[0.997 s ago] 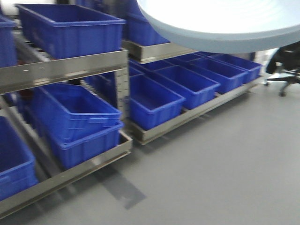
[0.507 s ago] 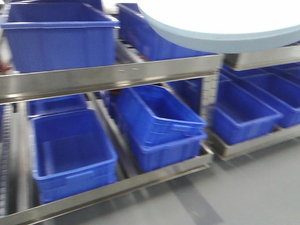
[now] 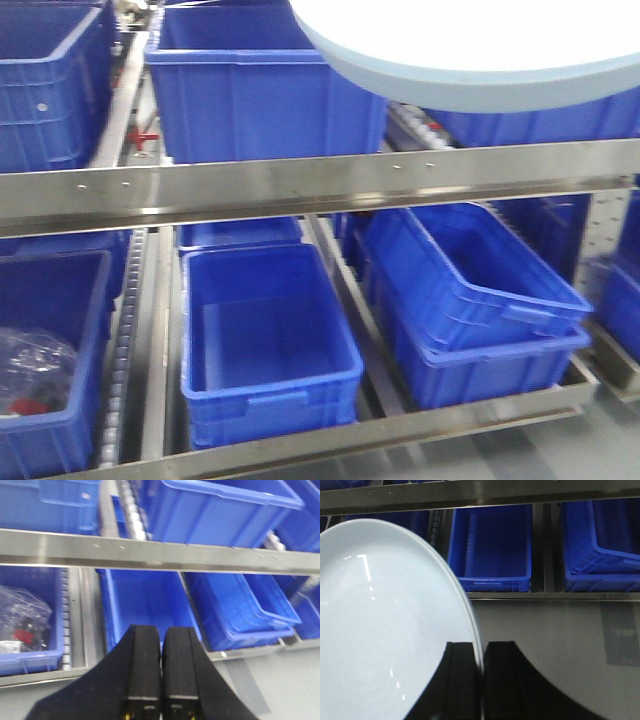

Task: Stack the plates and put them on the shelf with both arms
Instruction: 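Move the held white plates above the upper-shelf blue bin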

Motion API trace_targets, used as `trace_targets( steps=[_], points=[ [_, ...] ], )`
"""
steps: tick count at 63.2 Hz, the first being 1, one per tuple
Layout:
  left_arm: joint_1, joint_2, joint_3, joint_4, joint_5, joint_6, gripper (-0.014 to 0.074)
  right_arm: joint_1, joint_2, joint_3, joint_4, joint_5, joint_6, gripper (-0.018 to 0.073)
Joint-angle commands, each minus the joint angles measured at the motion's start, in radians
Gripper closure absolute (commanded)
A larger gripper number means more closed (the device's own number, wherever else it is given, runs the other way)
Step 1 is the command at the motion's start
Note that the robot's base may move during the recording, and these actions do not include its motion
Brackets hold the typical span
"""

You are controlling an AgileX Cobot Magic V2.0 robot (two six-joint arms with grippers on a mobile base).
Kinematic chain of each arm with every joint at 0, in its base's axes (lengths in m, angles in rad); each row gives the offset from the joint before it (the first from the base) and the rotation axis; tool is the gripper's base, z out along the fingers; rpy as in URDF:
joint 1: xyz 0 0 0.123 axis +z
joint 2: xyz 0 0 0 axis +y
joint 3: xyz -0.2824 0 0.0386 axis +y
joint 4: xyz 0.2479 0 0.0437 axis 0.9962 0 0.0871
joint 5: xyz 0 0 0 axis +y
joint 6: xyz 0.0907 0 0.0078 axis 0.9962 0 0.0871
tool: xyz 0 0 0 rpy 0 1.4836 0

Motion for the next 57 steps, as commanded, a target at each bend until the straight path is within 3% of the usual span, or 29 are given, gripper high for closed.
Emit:
trace_targets(
  steps=[1,57],
  points=[
    [-0.005,-0.002,-0.029,-0.006,-0.076,0.001,0.0507,0.001,-0.014,-0.032,0.01,-0.085,-0.007,0.0512],
    [-0.005,-0.002,-0.029,-0.006,-0.076,0.001,0.0507,0.001,-0.014,-0.032,0.01,-0.085,-0.007,0.0512]
  ],
)
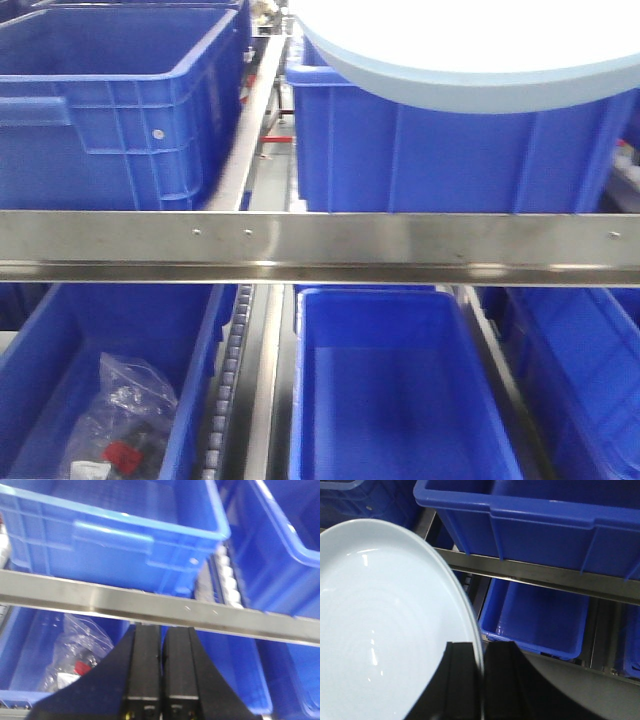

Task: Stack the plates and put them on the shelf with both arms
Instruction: 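Move the held white plates above the upper-shelf blue bin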

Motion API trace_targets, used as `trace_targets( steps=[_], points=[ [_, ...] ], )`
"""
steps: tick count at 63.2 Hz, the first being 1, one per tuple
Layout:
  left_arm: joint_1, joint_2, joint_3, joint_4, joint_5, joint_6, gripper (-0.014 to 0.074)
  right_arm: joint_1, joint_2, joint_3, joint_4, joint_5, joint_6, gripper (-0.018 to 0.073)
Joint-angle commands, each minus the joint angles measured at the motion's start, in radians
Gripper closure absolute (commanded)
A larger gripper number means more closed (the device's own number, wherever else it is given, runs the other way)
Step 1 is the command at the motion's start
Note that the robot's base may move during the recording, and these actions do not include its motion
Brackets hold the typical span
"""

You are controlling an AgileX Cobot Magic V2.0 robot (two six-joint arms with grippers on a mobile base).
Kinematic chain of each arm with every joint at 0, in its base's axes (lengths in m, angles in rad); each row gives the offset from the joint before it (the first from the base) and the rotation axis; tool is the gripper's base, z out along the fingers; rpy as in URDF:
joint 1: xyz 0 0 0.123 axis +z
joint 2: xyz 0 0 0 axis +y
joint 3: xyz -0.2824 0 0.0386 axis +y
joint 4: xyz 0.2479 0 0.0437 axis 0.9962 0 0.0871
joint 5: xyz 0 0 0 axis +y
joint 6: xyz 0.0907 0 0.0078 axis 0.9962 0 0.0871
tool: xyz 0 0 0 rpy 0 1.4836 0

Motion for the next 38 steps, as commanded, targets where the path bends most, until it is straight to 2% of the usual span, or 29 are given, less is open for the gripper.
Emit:
trace_targets(
  steps=[1,38],
  points=[
    [-0.005,-0.002,-0.029,-0.006,-0.076,0.001,0.0507,0.001,-0.014,-0.032,0.01,-0.085,-0.007,0.0512],
    [-0.005,-0.002,-0.029,-0.006,-0.076,0.001,0.0507,0.001,-0.014,-0.032,0.01,-0.085,-0.007,0.0512]
  ],
)
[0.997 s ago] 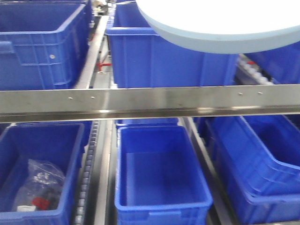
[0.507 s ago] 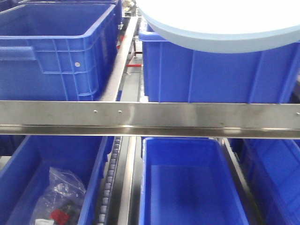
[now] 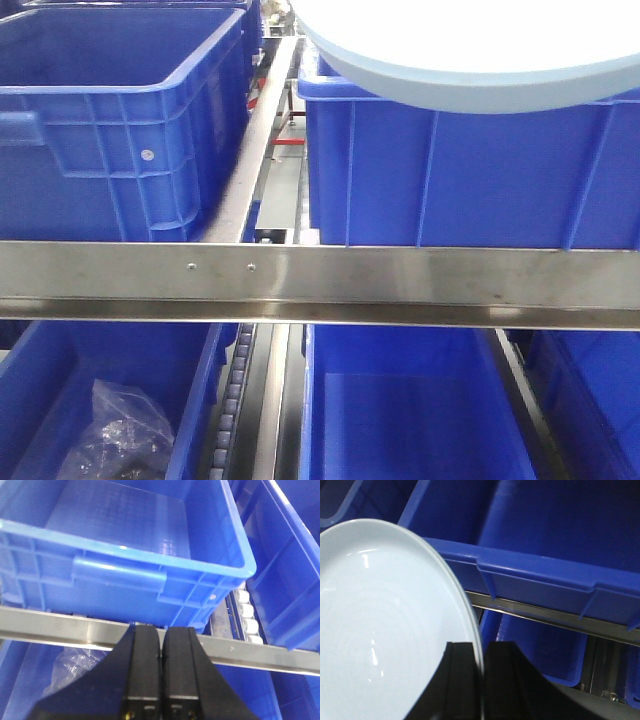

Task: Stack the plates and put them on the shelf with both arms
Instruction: 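Move the held white plates above the upper-shelf blue bin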

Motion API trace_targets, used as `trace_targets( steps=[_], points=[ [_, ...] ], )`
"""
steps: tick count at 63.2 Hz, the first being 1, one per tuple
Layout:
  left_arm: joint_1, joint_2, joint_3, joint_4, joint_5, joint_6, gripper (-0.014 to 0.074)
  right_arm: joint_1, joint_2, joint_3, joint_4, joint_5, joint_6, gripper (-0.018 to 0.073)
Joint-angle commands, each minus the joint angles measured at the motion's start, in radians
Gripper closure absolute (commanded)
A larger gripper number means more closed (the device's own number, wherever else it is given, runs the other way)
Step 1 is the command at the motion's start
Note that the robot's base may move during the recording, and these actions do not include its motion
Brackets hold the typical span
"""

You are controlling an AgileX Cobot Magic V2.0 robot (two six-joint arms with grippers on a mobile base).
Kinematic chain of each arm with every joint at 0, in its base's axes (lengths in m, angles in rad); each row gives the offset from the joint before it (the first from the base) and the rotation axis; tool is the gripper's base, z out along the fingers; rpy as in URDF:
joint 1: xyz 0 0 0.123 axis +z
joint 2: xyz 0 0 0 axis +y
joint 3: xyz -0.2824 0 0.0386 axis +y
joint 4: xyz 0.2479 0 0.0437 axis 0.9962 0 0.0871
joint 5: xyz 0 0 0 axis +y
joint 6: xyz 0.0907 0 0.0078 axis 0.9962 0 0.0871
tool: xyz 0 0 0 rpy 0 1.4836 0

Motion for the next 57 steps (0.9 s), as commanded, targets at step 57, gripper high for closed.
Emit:
trace_targets(
  steps=[57],
  points=[
    [-0.005,-0.002,-0.029,-0.006,-0.076,0.001,0.0507,0.001,-0.014,-0.032,0.01,-0.085,-0.007,0.0512]
  ],
)
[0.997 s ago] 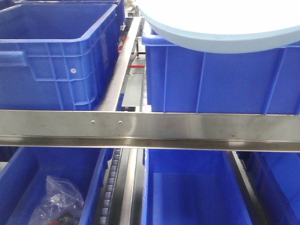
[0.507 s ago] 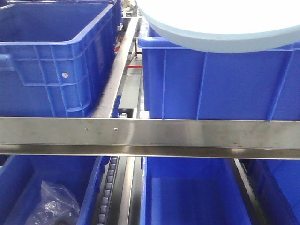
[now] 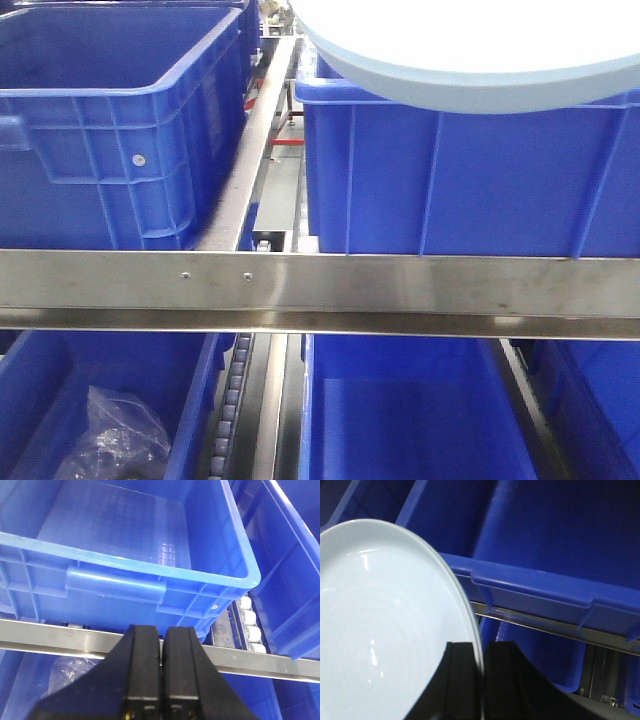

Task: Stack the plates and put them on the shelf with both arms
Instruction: 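Move the held white plates above the upper-shelf blue bin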

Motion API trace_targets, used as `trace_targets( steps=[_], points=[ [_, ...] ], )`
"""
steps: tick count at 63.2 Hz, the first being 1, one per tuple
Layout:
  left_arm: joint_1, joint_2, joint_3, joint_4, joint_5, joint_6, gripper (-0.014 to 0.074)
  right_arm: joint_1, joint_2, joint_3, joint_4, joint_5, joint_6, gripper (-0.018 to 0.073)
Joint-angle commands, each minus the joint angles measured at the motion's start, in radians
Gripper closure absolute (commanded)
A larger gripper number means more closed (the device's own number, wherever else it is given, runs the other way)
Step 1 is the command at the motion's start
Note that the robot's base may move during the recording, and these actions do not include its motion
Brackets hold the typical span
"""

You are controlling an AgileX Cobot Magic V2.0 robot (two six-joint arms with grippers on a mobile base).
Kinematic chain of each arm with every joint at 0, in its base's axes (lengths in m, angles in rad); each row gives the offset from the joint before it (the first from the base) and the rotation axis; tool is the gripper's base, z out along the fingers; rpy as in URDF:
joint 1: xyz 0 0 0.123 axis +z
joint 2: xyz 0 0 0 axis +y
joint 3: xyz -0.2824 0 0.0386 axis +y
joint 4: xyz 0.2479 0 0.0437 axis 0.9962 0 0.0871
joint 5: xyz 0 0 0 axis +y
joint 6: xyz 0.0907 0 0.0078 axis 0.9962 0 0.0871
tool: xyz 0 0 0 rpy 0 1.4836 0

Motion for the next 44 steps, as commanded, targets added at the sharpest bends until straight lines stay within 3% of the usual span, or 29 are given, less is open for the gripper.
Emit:
trace_targets(
  steps=[1,44],
  points=[
    [-0.005,-0.002,-0.029,-0.006,-0.076,0.001,0.0507,0.001,-0.014,-0.032,0.01,-0.085,-0.007,0.0512],
    [-0.005,-0.002,-0.029,-0.006,-0.076,0.001,0.0507,0.001,-0.014,-0.032,0.01,-0.087,-0.007,0.0512]
  ],
)
